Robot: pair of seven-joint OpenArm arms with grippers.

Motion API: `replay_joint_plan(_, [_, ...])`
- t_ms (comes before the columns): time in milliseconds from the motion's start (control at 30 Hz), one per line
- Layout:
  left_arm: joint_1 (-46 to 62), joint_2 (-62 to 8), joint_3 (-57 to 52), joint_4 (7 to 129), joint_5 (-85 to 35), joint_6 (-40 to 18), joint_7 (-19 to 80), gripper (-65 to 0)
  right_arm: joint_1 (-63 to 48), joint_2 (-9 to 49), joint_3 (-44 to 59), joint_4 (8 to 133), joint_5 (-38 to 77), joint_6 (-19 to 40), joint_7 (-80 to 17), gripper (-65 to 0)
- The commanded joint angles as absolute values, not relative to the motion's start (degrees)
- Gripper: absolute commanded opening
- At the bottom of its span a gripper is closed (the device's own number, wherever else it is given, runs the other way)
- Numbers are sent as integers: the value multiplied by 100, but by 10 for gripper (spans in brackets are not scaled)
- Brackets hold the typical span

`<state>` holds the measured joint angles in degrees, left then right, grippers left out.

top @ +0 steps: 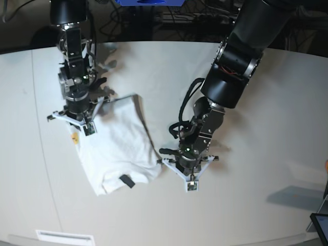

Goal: Fold the T-shirt properly
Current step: 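Press both grippers onto the shirt's edges to flatten it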

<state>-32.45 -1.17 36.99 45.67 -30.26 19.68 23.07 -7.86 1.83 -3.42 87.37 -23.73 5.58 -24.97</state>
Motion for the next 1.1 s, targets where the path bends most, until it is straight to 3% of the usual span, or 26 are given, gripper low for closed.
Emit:
replay_joint_plan(0, [-3495,-13,3741,4576,-3029,1956,2220,-650,-919,189,-312,8769,-2334,664,-2897,-647])
replay_joint_plan(333, [-3688,391,3749,4462,-3029,1956,2062,-650,-1560,145,-268,9314,-2334,664,-2914,-647])
replay_joint_plan(600, [-3776,558,3732,4400,-3037,1956,1947,-650,-1974,-268,-321,9903,-2334,664,-3187,-647])
replay_joint_plan(1067, [-3670,277,3697,4769,-3081,1956,1982,-650,-2202,-268,-971,9912,-2967,321,-3187,-647])
